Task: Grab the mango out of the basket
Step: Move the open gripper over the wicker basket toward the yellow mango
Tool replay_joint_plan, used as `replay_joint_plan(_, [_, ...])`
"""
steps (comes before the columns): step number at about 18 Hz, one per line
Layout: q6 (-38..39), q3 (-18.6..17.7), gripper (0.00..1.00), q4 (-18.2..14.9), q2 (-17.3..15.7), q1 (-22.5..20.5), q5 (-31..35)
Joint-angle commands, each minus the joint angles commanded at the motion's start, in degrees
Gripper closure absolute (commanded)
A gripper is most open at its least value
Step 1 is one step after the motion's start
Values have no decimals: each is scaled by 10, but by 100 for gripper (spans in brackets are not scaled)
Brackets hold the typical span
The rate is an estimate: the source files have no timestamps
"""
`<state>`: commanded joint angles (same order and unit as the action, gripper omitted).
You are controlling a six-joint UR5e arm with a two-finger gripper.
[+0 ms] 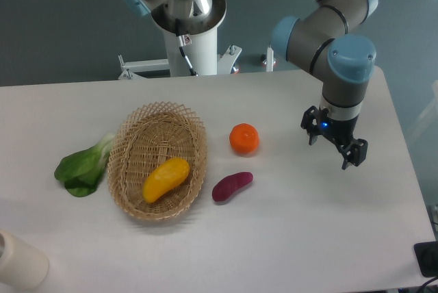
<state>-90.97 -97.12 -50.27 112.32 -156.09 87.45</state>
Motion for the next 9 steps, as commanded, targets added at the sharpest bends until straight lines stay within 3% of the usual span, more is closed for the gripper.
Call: replay_joint_plan(9, [4, -11, 0, -3, -6, 27, 6])
